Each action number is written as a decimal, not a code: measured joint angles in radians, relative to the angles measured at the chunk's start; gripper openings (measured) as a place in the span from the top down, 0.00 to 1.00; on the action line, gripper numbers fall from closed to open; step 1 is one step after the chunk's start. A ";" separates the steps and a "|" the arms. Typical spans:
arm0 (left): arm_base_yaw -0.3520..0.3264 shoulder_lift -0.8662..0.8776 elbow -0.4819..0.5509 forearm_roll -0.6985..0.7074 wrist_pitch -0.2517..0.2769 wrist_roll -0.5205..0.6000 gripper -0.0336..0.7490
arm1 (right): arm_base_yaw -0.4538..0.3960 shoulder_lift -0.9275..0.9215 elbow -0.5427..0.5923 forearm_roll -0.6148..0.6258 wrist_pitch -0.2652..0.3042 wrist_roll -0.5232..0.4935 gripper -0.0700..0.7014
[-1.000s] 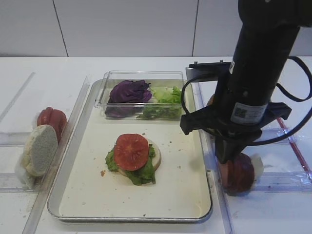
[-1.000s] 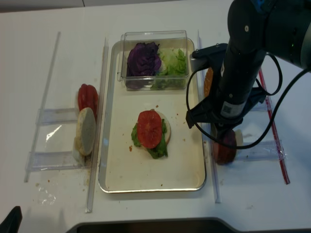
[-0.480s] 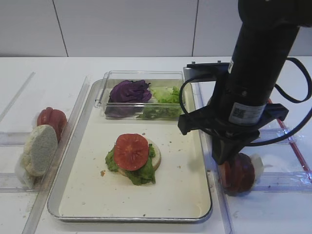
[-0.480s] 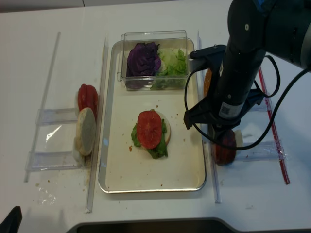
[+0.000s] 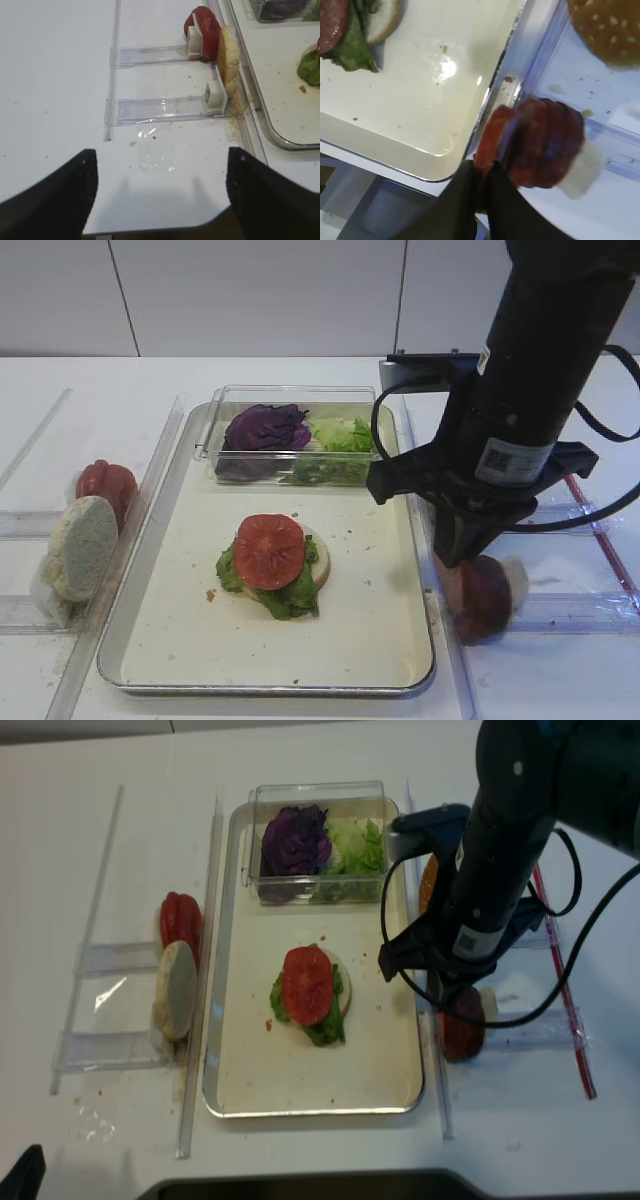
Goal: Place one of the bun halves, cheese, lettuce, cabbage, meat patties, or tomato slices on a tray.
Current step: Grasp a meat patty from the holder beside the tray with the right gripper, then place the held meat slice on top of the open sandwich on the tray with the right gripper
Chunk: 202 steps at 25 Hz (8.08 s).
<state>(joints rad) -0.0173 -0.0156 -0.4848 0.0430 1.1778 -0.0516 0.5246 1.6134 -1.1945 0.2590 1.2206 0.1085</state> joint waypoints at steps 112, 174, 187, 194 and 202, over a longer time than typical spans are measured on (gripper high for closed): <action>0.000 0.000 0.000 0.002 0.001 0.000 0.33 | -0.194 0.237 0.293 1.437 -0.065 -1.136 0.81; 0.000 0.000 0.000 0.016 0.001 -0.011 0.33 | -0.194 0.299 0.291 1.439 -0.172 -1.091 0.17; 0.000 0.000 0.000 0.018 0.001 -0.014 0.33 | -0.191 0.292 0.291 1.435 -0.195 -1.090 0.17; 0.000 0.000 0.000 0.018 0.001 -0.014 0.33 | -0.191 0.254 0.291 1.411 -0.231 -1.090 0.18; 0.000 0.000 0.000 0.019 0.001 -0.014 0.33 | -0.191 0.222 0.285 1.353 -0.260 -1.063 0.18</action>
<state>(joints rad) -0.0173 -0.0156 -0.4848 0.0617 1.1785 -0.0653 0.3331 1.8355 -0.9099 1.6125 0.9611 -0.9549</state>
